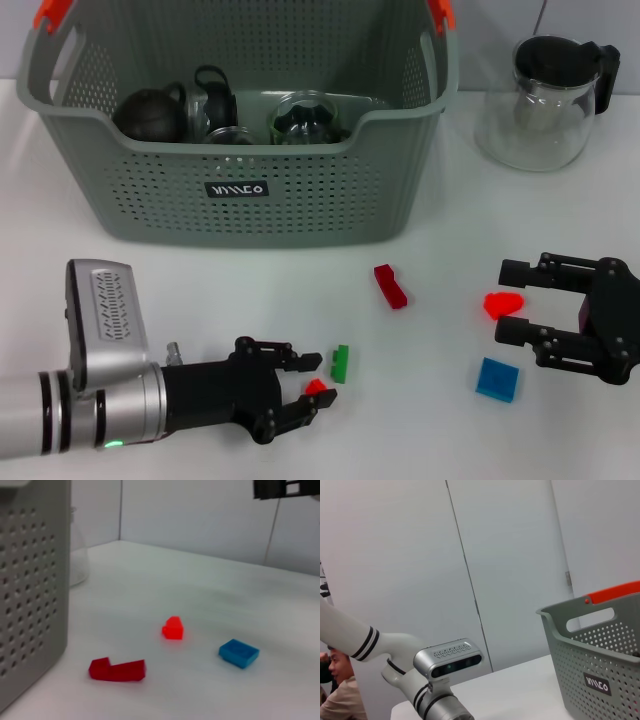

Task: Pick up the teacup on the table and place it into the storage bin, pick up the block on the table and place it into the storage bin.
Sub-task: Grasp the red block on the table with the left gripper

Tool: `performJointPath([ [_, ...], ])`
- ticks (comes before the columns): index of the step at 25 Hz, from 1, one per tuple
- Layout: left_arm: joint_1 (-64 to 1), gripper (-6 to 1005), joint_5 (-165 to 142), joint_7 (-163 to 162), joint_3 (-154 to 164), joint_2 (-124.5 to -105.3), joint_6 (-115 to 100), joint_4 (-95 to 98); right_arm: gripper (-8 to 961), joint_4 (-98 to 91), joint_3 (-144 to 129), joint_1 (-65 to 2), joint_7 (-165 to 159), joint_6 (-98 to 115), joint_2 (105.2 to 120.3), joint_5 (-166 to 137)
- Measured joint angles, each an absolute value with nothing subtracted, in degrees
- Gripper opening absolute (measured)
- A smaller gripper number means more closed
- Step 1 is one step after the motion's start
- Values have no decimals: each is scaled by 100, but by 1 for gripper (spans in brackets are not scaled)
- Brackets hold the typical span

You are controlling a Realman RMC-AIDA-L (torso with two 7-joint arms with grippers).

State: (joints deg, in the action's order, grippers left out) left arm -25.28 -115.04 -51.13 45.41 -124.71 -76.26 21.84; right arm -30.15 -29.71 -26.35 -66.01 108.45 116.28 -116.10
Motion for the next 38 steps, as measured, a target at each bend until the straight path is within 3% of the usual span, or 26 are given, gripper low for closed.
performJointPath([
  [14, -2535, 429, -11417, -5094, 4581, -12469, -7391, 2082, 675, -3015, -2970, -2637, -6600, 10846, 11628, -11610],
  [38, -2534, 335, -11429, -5125, 4579, -12454, -7419, 2091, 674, -3015, -2970, -2619, -6600, 10864, 11628, -11610],
])
